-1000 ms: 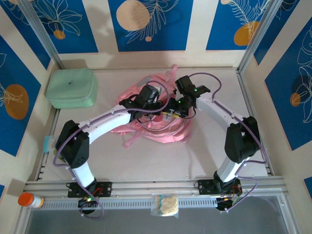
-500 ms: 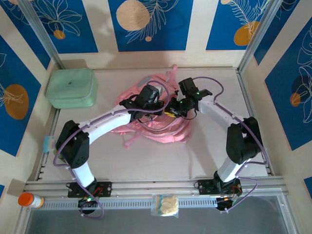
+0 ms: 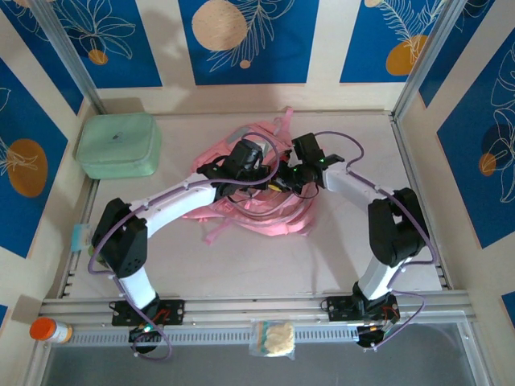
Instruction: Pack books, pencil case, and school supplies into a backpack
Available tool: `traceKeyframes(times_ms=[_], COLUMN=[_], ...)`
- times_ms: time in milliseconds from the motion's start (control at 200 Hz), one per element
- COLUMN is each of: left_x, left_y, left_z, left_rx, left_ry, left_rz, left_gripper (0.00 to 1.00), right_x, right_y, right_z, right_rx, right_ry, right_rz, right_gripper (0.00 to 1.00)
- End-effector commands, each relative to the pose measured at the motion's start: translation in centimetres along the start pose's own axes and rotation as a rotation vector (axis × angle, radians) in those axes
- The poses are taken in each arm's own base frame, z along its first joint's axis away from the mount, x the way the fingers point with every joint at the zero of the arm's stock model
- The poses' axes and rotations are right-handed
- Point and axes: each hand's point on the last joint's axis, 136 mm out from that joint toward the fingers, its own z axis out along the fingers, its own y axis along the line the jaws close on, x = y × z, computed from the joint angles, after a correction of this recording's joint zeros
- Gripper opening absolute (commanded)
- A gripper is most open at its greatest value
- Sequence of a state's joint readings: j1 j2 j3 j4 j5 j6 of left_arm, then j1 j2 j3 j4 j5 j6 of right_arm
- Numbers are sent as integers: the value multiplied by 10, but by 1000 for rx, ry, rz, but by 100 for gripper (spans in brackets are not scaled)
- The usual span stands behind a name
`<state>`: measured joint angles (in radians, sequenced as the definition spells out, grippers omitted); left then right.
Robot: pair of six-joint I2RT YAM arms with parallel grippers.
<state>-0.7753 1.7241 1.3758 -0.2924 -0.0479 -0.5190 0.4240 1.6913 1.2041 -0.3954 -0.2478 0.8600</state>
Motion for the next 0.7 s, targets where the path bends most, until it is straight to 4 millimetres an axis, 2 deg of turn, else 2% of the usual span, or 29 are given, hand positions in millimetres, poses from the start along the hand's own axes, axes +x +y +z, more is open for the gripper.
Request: traceKeyframes(times_ms=[0,115,220,365,430,535,580,695], left_x=[-35,-34,-32,-29,-26,-20,-19,-12], left_y=[-33,-34,-33,-30,-30,-29,-35,-45], left_z=[-19,-17,-16,-15,-13,-10,-11,-15], left_rx=[125,131,129,119,123,133,168,224], left_ry=[-110,-117,-107,-103,-99,-85,-73,-38], left_rz=[-16,-31,-35,-48,-52,-70,-78,-81], left_gripper=[0,0,0,0,0,0,5,30], right_x=[7,20,20,12,9,10,13,23], right_y=[-11,-18,-20,5,15,12,4,-20], right_z=[-15,-2,11,15,7,-12,-20,-46], right_rx=[70,95,111,24,18,37,62,167], right_ry=[-16,6,21,6,-13,-47,-44,-78], right_rz=[-21,-19,-8,-34,-61,-103,-109,-146], right_gripper=[0,0,0,0,0,0,0,4])
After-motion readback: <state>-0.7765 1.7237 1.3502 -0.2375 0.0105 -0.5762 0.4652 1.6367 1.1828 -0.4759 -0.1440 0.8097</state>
